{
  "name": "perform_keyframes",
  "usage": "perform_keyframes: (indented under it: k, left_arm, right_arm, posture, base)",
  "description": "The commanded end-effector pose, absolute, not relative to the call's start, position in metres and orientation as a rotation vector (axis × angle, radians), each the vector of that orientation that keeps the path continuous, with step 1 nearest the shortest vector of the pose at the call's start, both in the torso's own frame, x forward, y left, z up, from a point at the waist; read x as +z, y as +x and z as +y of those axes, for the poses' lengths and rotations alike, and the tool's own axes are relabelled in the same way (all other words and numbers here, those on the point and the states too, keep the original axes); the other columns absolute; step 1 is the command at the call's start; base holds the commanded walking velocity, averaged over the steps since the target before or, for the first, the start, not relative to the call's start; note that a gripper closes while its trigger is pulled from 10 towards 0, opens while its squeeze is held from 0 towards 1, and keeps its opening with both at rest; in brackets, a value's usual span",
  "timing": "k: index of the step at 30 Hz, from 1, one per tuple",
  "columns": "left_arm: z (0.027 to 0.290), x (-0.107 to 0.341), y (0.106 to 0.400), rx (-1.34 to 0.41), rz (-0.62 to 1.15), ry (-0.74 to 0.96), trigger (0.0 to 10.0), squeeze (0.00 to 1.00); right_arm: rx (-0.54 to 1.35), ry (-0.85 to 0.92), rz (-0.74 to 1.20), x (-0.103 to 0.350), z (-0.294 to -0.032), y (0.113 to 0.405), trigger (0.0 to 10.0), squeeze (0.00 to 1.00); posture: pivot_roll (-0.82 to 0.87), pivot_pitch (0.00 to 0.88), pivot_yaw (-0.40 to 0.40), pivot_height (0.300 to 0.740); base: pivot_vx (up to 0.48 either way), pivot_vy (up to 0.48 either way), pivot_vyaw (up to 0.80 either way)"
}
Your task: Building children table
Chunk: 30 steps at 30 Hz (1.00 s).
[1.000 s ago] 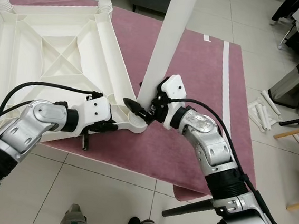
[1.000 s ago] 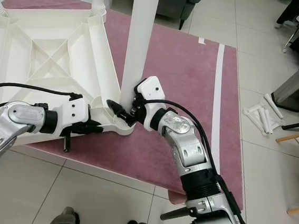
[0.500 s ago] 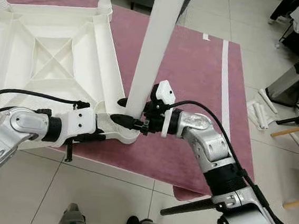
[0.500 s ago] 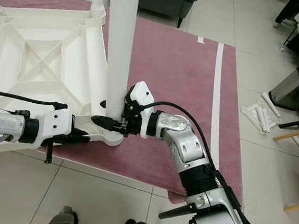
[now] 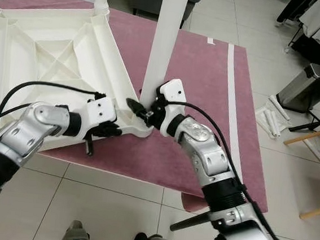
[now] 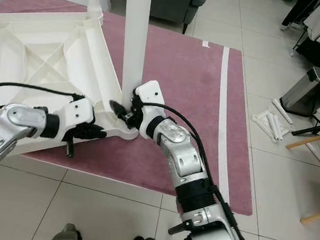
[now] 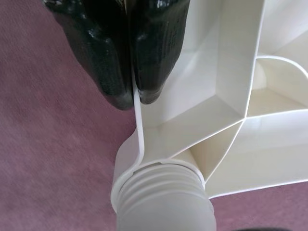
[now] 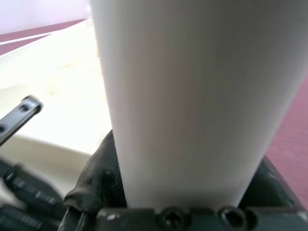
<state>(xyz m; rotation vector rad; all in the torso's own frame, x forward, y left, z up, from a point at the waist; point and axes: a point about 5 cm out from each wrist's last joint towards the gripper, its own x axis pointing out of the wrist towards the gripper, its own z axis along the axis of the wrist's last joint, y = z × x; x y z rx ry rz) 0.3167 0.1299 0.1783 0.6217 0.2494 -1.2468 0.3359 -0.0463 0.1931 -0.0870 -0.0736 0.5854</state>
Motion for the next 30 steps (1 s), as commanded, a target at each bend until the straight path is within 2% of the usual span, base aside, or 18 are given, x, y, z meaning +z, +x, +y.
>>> perform_keyframes:
  k: [1,3,8,12,13,14,15,16,17,18,21,22,23,24,29,30]
  left_arm:
    - [0.085,0.202,0.295,-1.533,0.046,0.629,0.0,0.0]
    - [0.073,0.204,0.304,-1.518,0.032,0.608,0.0,0.0]
    - [0.059,0.207,0.315,-1.486,0.021,0.577,0.0,0.0]
    - [0.058,0.206,0.317,-1.484,0.023,0.572,0.0,0.0]
    - [0.06,0.205,0.317,-1.486,0.028,0.576,0.0,0.0]
    - [0.063,0.203,0.317,-1.488,0.037,0.583,0.0,0.0]
    - [0.063,0.203,0.317,-1.488,0.037,0.583,0.0,0.0]
    - [0.066,0.201,0.317,-1.487,0.047,0.595,0.0,0.0]
    - [0.068,0.199,0.317,-1.486,0.054,0.604,0.0,0.0]
    - [0.07,0.197,0.317,-1.483,0.057,0.61,0.0,0.0]
    - [0.07,0.196,0.317,-1.481,0.057,0.612,0.0,0.0]
    - [0.07,0.195,0.317,-1.469,0.057,0.624,10.0,0.0]
    - [0.07,0.195,0.317,-1.469,0.057,0.624,10.0,0.0]
    - [0.071,0.191,0.32,-1.436,0.054,0.657,10.0,0.0]
    - [0.071,0.189,0.321,-1.412,0.052,0.68,10.0,0.0]
    - [0.073,0.189,0.323,-1.384,0.047,0.671,10.0,1.0]
  right_arm:
    - [0.354,-0.15,0.131,0.152,-0.076,0.345,0.0,0.0]
    - [0.222,-0.122,0.153,0.144,-0.074,0.344,0.0,0.0]
    - [0.093,-0.094,0.155,0.138,-0.065,0.339,0.0,0.0]
    - [0.089,-0.073,0.142,0.14,-0.057,0.336,0.0,0.0]
    - [0.113,-0.061,0.123,0.143,-0.053,0.335,6.8,0.0]
    - [0.153,-0.053,0.099,0.147,-0.05,0.334,10.0,0.0]
    - [0.153,-0.053,0.099,0.147,-0.05,0.334,10.0,0.0]
    - [0.197,-0.043,0.079,0.149,-0.046,0.333,10.0,0.07]
    - [0.223,-0.038,0.066,0.151,-0.045,0.333,10.0,0.07]
    - [0.237,-0.03,0.059,0.152,-0.045,0.332,10.0,1.0]
    - [0.233,-0.025,0.055,0.152,-0.046,0.332,10.0,1.0]
    - [0.238,-0.023,0.043,0.153,-0.047,0.332,10.0,1.0]
    - [0.238,-0.023,0.043,0.153,-0.047,0.332,10.0,1.0]
    - [0.261,-0.023,0.015,0.157,-0.048,0.332,10.0,0.0]
    - [0.278,-0.024,-0.006,0.159,-0.049,0.331,10.0,0.0]
    - [0.315,-0.022,-0.036,0.164,-0.051,0.331,10.0,0.0]
  posture:
    - [0.23,0.148,-0.055,0.74]
    - [0.23,0.151,-0.05,0.74]
    - [0.23,0.148,-0.045,0.74]
    - [0.23,0.146,-0.043,0.74]
    - [0.23,0.145,-0.043,0.74]
    - [0.23,0.144,-0.045,0.74]
    - [0.23,0.144,-0.045,0.74]
    - [0.23,0.142,-0.047,0.74]
    - [0.23,0.142,-0.047,0.74]
    - [0.23,0.142,-0.047,0.74]
    - [0.23,0.14,-0.053,0.74]
    - [0.23,0.14,-0.053,0.74]
    - [0.23,0.14,-0.053,0.74]
    - [0.24,0.141,-0.056,0.74]
    - [0.24,0.141,-0.056,0.74]
    - [0.23,0.14,-0.054,0.74]
  base:
    - [0.0,0.0,0.0]
    - [0.0,0.0,0.0]
    - [0.0,0.0,0.0]
    - [0.0,0.0,0.0]
    - [0.0,0.0,0.0]
    - [0.0,0.0,0.0]
    - [0.0,0.0,0.0]
    - [0.0,0.0,0.0]
    - [0.0,0.0,0.0]
    - [0.0,0.0,0.0]
    - [0.0,0.0,0.0]
    - [0.0,0.0,0.0]
    - [0.0,0.0,0.0]
    - [0.0,0.0,0.0]
    - [0.0,0.0,0.0]
    - [0.0,0.0,0.0]
